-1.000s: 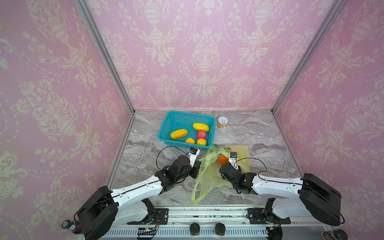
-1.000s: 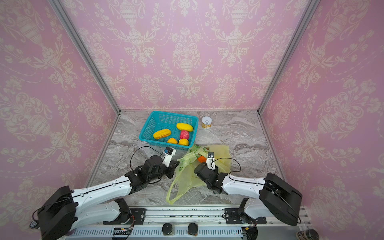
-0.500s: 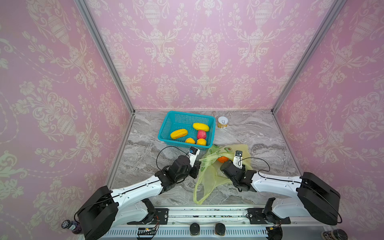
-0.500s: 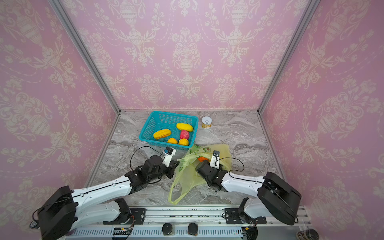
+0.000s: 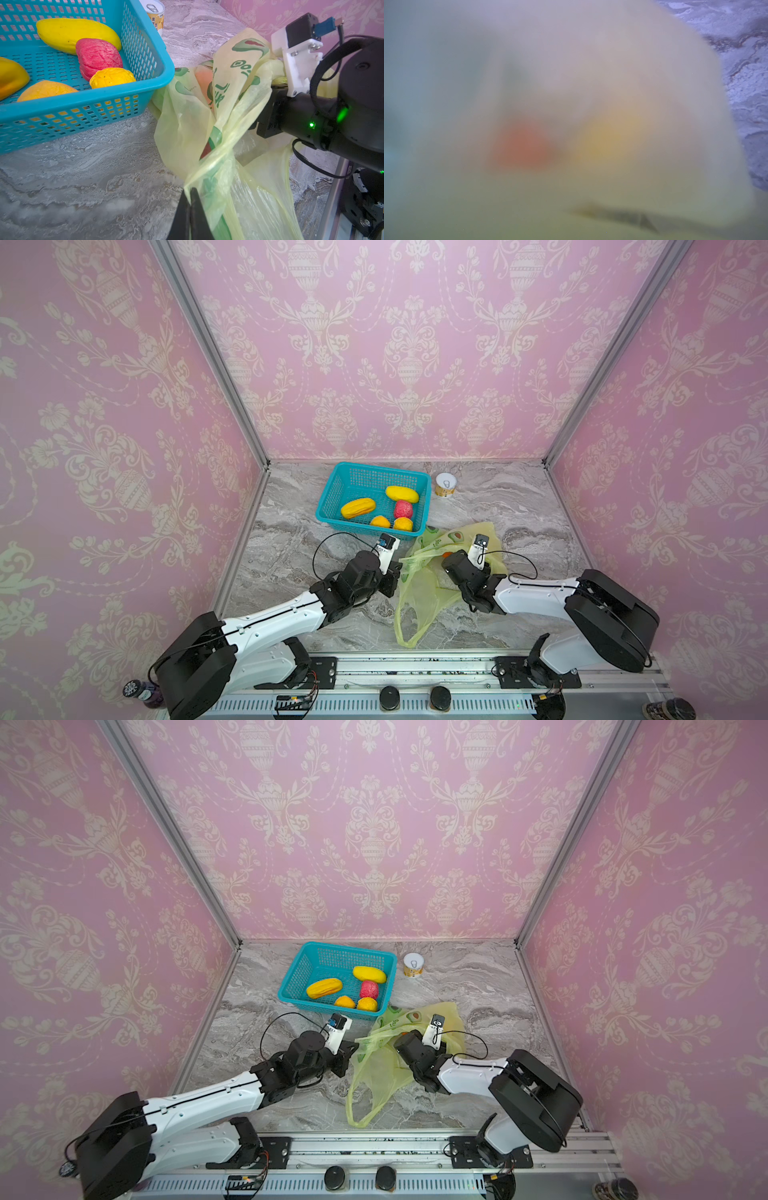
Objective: Untie the knot of the plastic bag and take out the fruit
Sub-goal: 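Push the right gripper deep into the bag toward the remaining fruit, then grasp the long wrinkled yellow fruit with the right gripper and lift it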
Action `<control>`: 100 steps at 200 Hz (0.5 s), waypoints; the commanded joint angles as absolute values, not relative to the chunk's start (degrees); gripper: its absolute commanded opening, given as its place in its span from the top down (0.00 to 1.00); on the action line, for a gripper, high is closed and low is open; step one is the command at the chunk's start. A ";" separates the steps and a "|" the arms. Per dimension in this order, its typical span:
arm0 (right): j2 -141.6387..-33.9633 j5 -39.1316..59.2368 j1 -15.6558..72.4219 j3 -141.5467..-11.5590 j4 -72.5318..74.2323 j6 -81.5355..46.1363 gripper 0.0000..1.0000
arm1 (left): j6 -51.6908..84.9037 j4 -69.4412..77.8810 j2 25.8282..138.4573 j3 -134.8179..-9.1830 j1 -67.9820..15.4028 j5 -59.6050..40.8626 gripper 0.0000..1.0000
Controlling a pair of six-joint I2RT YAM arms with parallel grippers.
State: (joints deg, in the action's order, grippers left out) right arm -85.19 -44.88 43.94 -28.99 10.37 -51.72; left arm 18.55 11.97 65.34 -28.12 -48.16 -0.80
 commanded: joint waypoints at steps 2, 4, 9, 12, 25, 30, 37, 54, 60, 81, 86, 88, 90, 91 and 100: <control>-86.78 -47.27 43.06 -27.81 16.38 -50.81 0.32 | 17.91 11.69 65.63 -28.21 -47.90 -1.36 1.00; -86.82 -47.15 42.98 -27.96 16.51 -50.69 0.31 | 17.88 11.71 65.60 -28.21 -47.90 -1.39 1.00; -87.31 -47.09 42.77 -28.39 16.45 -50.62 0.30 | 17.92 11.69 65.61 -28.21 -47.90 -1.41 1.00; -87.58 -47.11 42.62 -28.60 16.25 -50.77 0.29 | 17.91 11.67 65.57 -28.21 -47.86 -1.34 1.00; -89.29 -48.10 42.26 -29.86 15.02 -51.85 0.24 | 17.87 11.68 65.57 -28.21 -47.90 -1.34 1.00; -90.01 -48.52 42.15 -30.38 14.31 -52.47 0.23 | 17.88 11.69 65.57 -28.21 -47.90 -1.40 1.00; -91.08 -49.00 41.67 -31.17 13.52 -53.24 0.23 | 17.90 11.56 65.49 -28.21 -47.90 -1.41 1.00; -93.60 -48.07 40.36 -32.52 13.36 -53.85 0.29 | 17.80 11.59 65.39 -28.21 -47.90 -1.25 1.00; -94.32 -47.68 40.04 -32.84 13.36 -53.88 0.33 | 17.82 11.55 65.31 -28.21 -47.90 -1.32 1.00; -96.11 -47.00 39.59 -33.94 13.01 -53.73 0.45 | 17.80 11.47 65.30 -28.21 -47.90 -1.25 1.00; -96.15 -46.89 39.48 -34.11 12.96 -53.54 0.49 | 17.81 11.53 65.30 -28.19 -47.86 -1.23 1.00; -96.17 -46.81 39.51 -34.15 12.89 -53.46 0.50 | 17.77 11.58 65.35 -28.21 -47.89 -1.19 1.00; -96.18 -46.77 39.54 -34.20 12.80 -53.40 0.52 | 17.76 11.55 65.34 -28.19 -47.90 -1.20 1.00; -96.17 -46.76 39.50 -34.24 12.77 -53.29 0.52 | 17.76 11.53 65.36 -28.20 -47.86 -1.21 1.00; -96.00 -46.39 39.53 -34.28 12.66 -52.96 0.59 | 17.74 11.55 65.46 -28.30 -47.90 -1.22 1.00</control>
State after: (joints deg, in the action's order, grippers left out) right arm -95.61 -46.35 39.79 -32.91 13.89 -52.95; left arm 18.55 11.99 65.34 -28.12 -48.16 -0.80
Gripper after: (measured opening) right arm 0.484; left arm 0.047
